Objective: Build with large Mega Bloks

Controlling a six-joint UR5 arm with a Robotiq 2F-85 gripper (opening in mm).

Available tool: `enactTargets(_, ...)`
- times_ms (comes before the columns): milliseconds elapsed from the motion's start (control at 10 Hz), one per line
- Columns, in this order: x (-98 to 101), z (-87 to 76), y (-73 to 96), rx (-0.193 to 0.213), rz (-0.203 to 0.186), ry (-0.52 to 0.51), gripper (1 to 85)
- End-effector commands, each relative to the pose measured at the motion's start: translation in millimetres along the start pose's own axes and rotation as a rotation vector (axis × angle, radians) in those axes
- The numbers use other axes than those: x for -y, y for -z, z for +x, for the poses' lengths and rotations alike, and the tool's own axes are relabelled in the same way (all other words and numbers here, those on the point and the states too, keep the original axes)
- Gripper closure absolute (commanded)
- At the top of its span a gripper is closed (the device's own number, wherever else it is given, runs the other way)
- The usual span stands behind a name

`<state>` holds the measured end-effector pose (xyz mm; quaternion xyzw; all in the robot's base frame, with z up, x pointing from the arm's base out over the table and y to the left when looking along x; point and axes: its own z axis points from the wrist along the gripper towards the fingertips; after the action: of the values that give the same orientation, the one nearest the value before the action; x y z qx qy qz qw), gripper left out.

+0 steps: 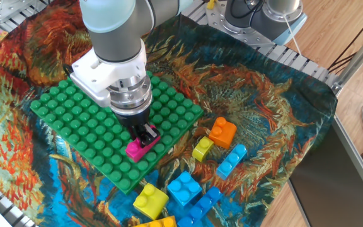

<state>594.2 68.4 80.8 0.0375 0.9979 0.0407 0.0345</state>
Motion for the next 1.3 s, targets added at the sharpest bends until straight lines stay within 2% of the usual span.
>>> enactTargets(0,0.7,0.3,0.9,0.000,-0.005,-0.002,84.3)
enactTargets(1200,-5.3,-7.2,-10.4,0.010,-0.012,0.021,84.3)
